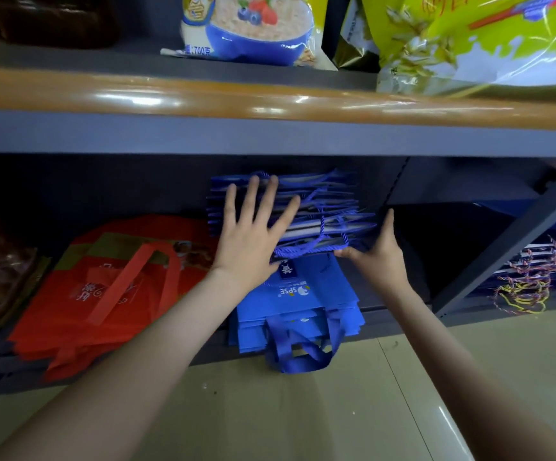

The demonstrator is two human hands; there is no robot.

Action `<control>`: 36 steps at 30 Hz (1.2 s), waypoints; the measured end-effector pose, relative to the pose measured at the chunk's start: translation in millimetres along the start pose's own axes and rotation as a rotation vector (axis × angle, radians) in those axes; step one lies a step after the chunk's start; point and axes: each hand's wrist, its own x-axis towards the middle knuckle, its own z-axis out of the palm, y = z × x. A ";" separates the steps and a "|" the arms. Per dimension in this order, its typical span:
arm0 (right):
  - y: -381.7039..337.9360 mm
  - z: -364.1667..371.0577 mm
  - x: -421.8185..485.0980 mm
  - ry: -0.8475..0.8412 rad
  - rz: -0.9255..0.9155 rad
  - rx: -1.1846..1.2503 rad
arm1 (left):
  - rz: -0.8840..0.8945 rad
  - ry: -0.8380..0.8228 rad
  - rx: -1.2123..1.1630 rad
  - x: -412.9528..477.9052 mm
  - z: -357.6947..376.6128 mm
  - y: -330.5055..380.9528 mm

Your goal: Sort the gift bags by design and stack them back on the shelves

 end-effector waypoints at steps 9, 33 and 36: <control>52.2 10.1 -9.7 -0.253 0.150 0.021 | 0.010 -0.128 -0.038 -28.8 9.6 31.5; 43.2 16.7 -78.1 -0.334 -0.028 0.043 | 0.019 -0.269 -0.197 -64.9 36.8 73.5; 44.5 13.6 -87.8 -0.382 0.009 0.133 | 0.046 -0.238 -0.179 -69.0 43.9 77.8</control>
